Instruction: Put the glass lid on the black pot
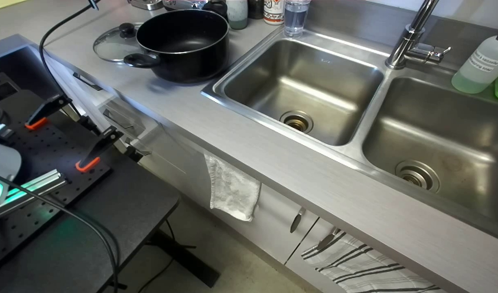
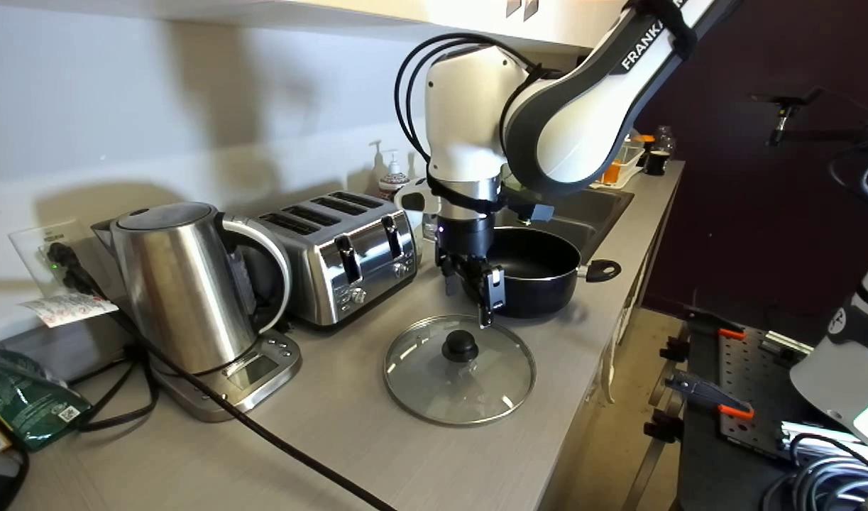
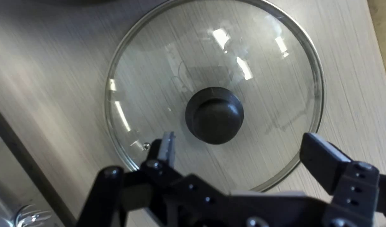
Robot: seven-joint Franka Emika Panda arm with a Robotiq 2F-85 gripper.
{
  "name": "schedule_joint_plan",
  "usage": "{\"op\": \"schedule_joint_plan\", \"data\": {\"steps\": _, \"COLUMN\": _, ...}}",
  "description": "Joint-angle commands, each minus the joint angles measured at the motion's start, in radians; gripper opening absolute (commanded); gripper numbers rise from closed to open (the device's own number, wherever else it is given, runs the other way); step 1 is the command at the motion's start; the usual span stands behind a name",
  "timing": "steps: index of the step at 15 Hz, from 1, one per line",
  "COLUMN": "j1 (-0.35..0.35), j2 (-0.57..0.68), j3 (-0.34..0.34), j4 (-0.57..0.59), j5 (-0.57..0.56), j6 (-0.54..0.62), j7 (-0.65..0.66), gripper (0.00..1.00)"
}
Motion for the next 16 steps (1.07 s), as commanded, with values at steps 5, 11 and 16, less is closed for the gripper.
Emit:
{"op": "schedule_joint_plan", "data": {"steps": 5, "j1": -0.035, "j2": 0.095, "j3": 0.021, "j4": 0.078, "j5": 0.026, "j6": 0.004, "j7": -0.079, "gripper": 1.0}}
{"op": "schedule_joint_plan", "data": {"steps": 11, "j1": -0.031, "j2": 0.167, "j3": 0.025, "j4": 0.14, "j5": 0.015, "j6": -0.014, "j7": -0.102, "gripper": 1.0}}
{"op": "schedule_joint_plan", "data": {"steps": 16, "j1": -0.026, "j2": 0.209, "j3": 0.03, "j4": 0.175, "j5": 0.01, "j6": -0.025, "j7": -0.103, "gripper": 1.0}}
